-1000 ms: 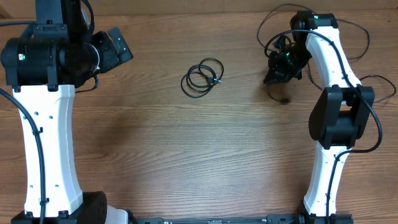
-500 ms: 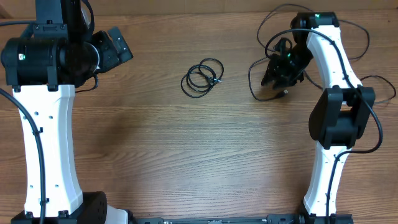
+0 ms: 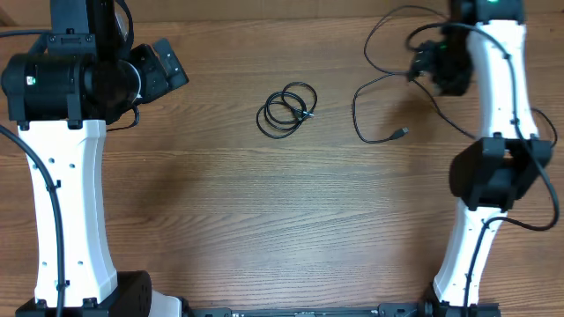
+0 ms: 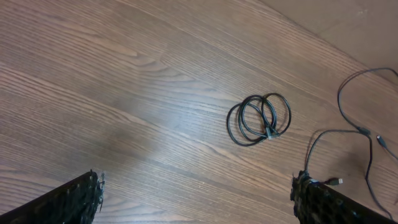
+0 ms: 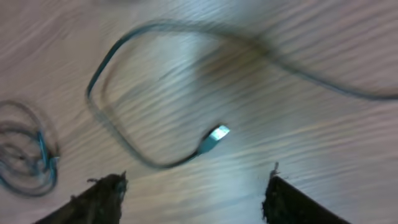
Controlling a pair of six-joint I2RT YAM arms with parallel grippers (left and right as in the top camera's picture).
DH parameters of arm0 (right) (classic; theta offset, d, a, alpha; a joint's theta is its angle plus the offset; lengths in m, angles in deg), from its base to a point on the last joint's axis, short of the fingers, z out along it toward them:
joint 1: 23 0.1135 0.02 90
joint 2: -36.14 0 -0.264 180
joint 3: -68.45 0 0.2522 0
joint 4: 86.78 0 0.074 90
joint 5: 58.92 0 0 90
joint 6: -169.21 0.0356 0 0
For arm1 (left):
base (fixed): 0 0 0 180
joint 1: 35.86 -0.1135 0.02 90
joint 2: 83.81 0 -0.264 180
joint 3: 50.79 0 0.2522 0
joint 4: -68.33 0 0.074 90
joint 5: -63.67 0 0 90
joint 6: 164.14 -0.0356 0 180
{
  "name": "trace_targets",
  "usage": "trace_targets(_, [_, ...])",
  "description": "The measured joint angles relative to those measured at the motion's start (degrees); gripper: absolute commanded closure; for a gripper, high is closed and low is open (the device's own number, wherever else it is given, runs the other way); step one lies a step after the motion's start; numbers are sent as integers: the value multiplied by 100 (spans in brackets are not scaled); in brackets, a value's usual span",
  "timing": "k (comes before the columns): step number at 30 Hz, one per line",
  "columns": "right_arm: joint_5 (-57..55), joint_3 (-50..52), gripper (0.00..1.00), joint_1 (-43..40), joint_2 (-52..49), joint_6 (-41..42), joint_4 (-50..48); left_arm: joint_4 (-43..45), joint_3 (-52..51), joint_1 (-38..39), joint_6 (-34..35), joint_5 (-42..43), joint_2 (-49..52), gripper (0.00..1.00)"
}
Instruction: Untangle cables
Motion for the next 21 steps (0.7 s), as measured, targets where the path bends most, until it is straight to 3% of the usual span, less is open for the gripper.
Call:
trace_targets(10, [160,-7,18,-1576,0,254,-20,22,0,0,2,4,0,0])
trace_targets(21, [533,-7,5,-1615,0,337,-212,22,0,0,4,74,0,1])
